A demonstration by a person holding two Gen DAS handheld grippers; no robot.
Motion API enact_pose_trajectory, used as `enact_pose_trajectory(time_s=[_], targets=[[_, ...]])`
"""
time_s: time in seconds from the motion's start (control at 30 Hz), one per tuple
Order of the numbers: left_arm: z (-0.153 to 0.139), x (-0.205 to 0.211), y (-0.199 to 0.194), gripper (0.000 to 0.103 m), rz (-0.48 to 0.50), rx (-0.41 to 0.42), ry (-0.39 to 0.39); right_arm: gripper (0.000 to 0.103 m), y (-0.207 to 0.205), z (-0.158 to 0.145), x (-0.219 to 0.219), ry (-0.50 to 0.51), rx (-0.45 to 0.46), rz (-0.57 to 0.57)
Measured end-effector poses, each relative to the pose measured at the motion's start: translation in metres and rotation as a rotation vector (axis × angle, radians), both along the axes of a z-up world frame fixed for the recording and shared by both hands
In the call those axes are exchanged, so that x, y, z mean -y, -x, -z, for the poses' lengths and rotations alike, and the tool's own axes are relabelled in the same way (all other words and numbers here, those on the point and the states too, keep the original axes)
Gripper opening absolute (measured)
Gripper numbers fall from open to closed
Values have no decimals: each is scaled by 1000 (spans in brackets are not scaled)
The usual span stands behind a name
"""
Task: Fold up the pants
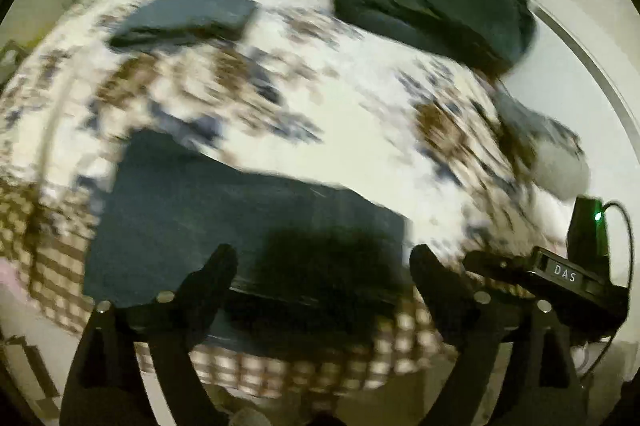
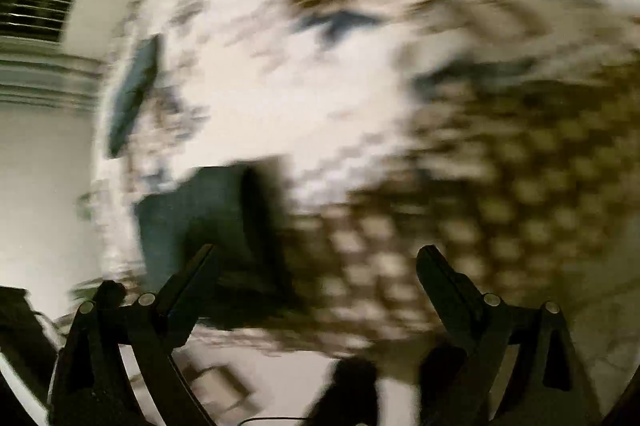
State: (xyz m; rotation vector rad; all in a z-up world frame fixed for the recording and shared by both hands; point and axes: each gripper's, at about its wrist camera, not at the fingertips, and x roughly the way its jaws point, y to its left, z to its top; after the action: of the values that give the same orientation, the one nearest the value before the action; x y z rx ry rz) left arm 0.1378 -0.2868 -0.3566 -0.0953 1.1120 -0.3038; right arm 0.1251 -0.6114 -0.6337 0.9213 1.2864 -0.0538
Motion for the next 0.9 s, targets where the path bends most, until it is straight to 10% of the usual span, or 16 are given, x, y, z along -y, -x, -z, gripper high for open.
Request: enact_pose_trajectory(time_s=[0.33,0.4,0.57,0.63,0.9], targets=[[54,-156,-72,88,-299,-131,-151,99,-67,110,-68,-397,-115,-58],[64,-168,-74,88,-327,-155,-158,74,-68,102,-76,-371,-78,-71],[73,-172,-68,88,-338,-179,-149,62,-62,53,-89,-76,-35,-143],[76,-169,-66,88,-326,-183,-142,10,-58,41,-89,-86,-7,-126],[69,-159,-64,88,-238,-191,-104,6,-37,7,-90,-186,-26,-96]])
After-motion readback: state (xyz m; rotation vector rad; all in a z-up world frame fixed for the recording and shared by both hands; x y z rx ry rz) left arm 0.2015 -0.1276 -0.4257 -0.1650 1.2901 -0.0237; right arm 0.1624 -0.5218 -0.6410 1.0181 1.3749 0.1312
